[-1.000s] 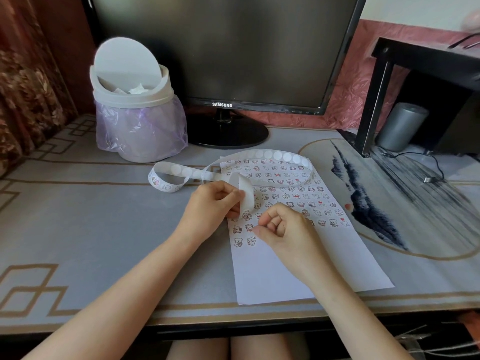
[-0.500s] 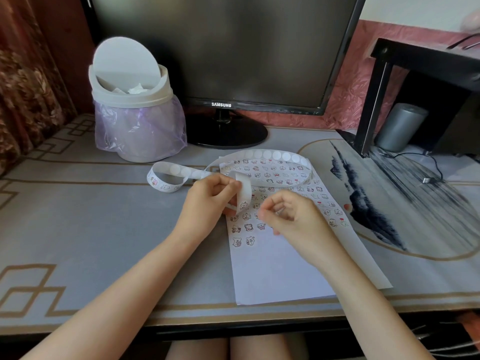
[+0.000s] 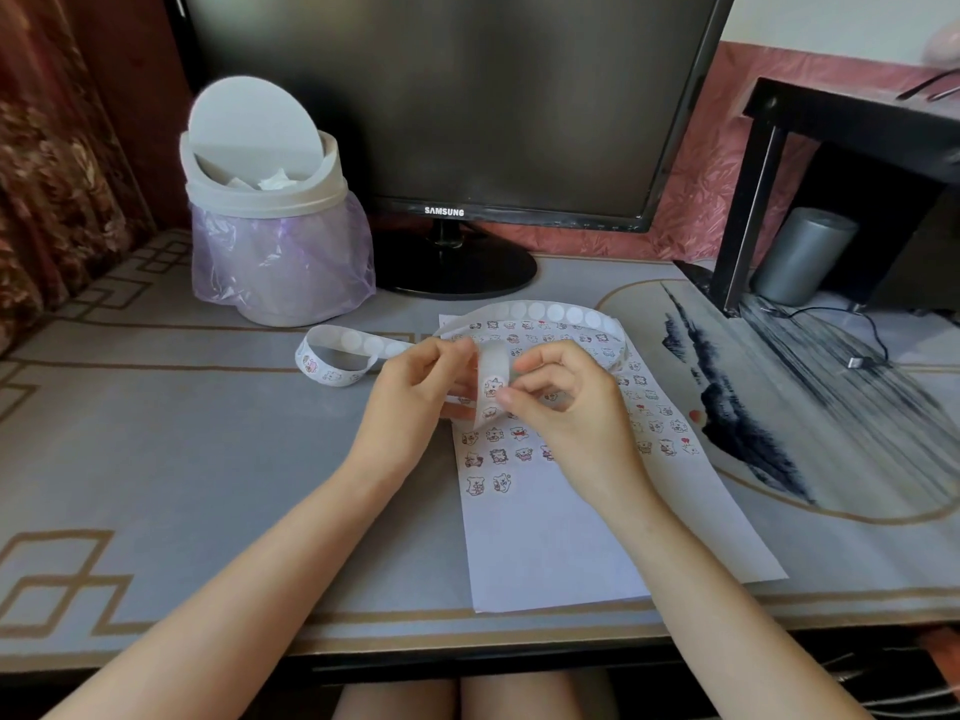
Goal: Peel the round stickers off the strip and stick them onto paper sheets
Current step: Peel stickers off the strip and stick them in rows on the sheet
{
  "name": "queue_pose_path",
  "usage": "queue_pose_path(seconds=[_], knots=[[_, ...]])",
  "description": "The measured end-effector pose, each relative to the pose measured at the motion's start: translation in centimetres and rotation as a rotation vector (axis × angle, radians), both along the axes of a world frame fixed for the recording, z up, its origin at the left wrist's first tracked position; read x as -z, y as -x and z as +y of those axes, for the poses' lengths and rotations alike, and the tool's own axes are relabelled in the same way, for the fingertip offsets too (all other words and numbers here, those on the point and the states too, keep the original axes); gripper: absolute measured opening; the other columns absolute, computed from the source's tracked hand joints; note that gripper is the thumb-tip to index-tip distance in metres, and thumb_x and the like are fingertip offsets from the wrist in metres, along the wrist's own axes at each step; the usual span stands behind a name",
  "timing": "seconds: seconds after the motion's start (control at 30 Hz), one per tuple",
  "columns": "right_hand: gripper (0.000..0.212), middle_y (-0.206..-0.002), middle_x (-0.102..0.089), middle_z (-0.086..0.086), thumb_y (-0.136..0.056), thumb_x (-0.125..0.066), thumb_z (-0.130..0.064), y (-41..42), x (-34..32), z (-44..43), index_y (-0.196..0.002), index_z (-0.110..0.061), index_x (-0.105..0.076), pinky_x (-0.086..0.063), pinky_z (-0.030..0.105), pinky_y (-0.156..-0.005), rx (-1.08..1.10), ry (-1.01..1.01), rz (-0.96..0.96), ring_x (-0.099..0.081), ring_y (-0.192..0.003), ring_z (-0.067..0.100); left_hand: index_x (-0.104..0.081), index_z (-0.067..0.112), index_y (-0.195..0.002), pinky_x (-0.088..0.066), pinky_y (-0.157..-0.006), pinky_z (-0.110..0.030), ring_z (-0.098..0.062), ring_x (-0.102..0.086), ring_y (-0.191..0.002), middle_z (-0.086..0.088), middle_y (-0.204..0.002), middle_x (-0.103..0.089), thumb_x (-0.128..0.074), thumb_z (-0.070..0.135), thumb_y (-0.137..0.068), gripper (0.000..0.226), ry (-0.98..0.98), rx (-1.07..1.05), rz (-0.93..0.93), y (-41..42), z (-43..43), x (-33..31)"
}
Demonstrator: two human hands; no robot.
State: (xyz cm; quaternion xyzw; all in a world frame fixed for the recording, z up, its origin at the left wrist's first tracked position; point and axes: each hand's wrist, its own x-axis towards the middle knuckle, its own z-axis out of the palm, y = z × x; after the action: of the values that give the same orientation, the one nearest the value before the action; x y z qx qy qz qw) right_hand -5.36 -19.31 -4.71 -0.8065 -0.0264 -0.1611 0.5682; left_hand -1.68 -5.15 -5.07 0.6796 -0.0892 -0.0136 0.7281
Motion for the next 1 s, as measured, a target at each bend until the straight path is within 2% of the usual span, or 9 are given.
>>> queue_pose_path(seconds=[0.07, 0.2, 0.43, 0.63, 0.8, 1.0], knots=[[0.017, -0.068, -0.069, -0.008, -0.079, -0.074, -0.012, 0.01, 0.1, -0.12, -0.085, -0.018, -0.06, -0.039, 0.025, -0.064, 0.011, -0.015, -0.019, -0.054, -0.055, -0.002, -0.065, 0.007, -0.082, -0.051, -0.059, -0.022, -0.01, -0.062, -0.067, 0.002, -0.07, -0.066, -0.053, 0.027, -0.096, 0.028, -0.019, 0.008, 0.005, 0.02, -0.01, -0.03], [0.013, -0.07, -0.069, -0.005, -0.08, -0.073, -0.011, -0.16, 0.28, -0.39, -0.083, -0.019, -0.063, -0.041, 0.023, -0.063, 0.026, -0.02, -0.033, -0.063, -0.066, 0.005, -0.068, 0.009, -0.083, -0.054, -0.067, -0.022, -0.005, -0.062, -0.07, 0.007, -0.068, -0.066, -0.063, 0.018, -0.089, 0.012, -0.099, 0.028, -0.037, 0.11, 0.06, 0.07], [0.015, -0.071, -0.071, -0.008, -0.081, -0.072, -0.011, -0.19, 0.19, -0.45, -0.089, -0.022, -0.066, -0.045, 0.029, -0.065, 0.012, 0.007, -0.036, -0.066, -0.073, 0.011, -0.07, 0.009, -0.089, -0.054, -0.067, -0.019, -0.003, -0.062, -0.068, -0.003, -0.076, -0.068, -0.065, 0.015, -0.088, 0.008, -0.138, 0.026, -0.048, 0.07, 0.01, 0.2], [0.016, -0.071, -0.071, -0.007, -0.08, -0.072, -0.009, -0.18, 0.06, -0.42, -0.086, -0.024, -0.068, -0.04, 0.014, -0.06, 0.008, 0.002, -0.033, -0.063, -0.07, 0.004, -0.069, 0.007, -0.09, -0.053, -0.064, -0.017, 0.0, -0.062, -0.068, -0.001, -0.078, -0.068, -0.063, 0.012, -0.089, 0.008, -0.137, 0.048, -0.065, 0.12, -0.04, 0.15], [0.02, -0.073, -0.072, -0.007, -0.08, -0.073, -0.01, -0.26, 0.06, -0.47, -0.083, -0.029, -0.068, -0.042, 0.02, -0.062, 0.016, -0.003, -0.023, -0.065, -0.074, 0.008, -0.069, 0.01, -0.088, -0.054, -0.065, -0.019, -0.003, -0.063, -0.072, -0.003, -0.082, -0.069, -0.062, 0.012, -0.09, 0.007, -0.139, 0.055, -0.056, 0.17, -0.06, 0.15], [0.019, -0.075, -0.072, -0.004, -0.078, -0.074, -0.009, -0.37, 0.17, -0.47, -0.081, -0.027, -0.067, -0.045, 0.029, -0.066, 0.014, -0.003, -0.02, -0.067, -0.076, 0.011, -0.068, 0.01, -0.082, -0.056, -0.067, -0.023, -0.003, -0.061, -0.069, 0.007, -0.067, -0.064, -0.062, 0.018, -0.091, 0.014, -0.134, 0.056, -0.032, 0.24, -0.09, 0.05]])
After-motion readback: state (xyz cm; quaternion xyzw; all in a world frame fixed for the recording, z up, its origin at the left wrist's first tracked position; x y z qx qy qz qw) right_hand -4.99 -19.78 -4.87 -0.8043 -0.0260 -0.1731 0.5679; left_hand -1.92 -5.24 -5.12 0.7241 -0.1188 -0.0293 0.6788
